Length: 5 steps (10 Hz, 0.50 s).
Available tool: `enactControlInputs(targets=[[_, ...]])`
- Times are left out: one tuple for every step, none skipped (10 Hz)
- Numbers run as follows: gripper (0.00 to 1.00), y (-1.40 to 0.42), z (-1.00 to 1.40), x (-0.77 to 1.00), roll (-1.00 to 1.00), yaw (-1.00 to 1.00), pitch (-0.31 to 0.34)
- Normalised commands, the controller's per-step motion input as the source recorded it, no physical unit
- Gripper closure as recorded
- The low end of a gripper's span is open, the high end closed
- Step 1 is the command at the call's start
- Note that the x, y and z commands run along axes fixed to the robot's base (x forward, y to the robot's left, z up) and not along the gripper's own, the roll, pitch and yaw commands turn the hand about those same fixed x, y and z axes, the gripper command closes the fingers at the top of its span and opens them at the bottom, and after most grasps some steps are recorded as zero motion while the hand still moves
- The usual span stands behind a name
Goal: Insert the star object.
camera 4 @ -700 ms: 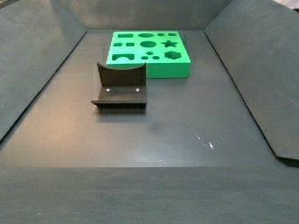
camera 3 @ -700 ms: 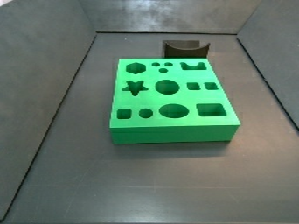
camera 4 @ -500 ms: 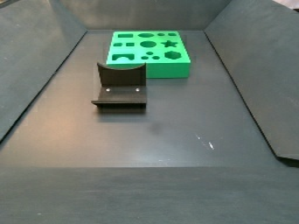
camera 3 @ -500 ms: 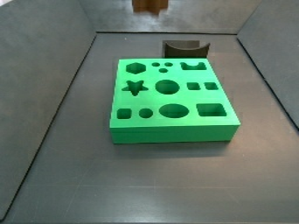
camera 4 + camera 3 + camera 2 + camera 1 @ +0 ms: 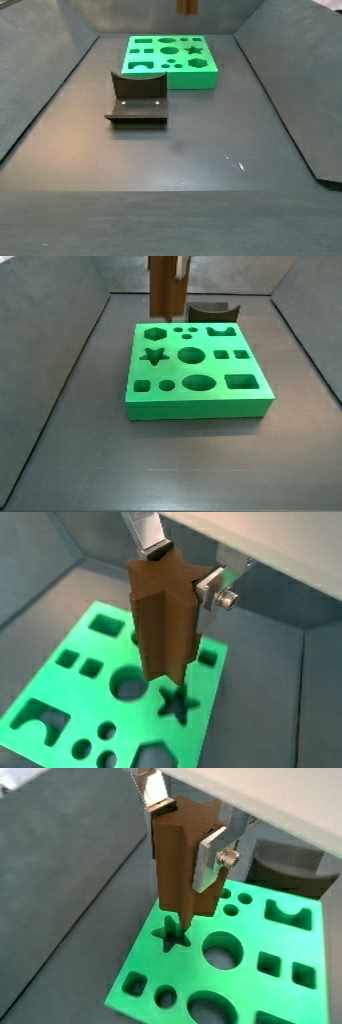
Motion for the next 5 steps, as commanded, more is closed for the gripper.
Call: enactControlInputs(targets=[[1.00, 0.17, -1.00, -0.14, -0.06, -0.53, 0.000], [1.00, 0.19, -1.00, -0.10, -0.04, -0.49, 0.000], [1.00, 0.03, -1.00, -0.35, -0.02, -0.35, 0.000], [1.00, 0.00, -1.00, -0.18, -0.01, -0.27, -0.026], [1.00, 0.00, -1.00, -0.26, -0.02, -0.27, -0.047]])
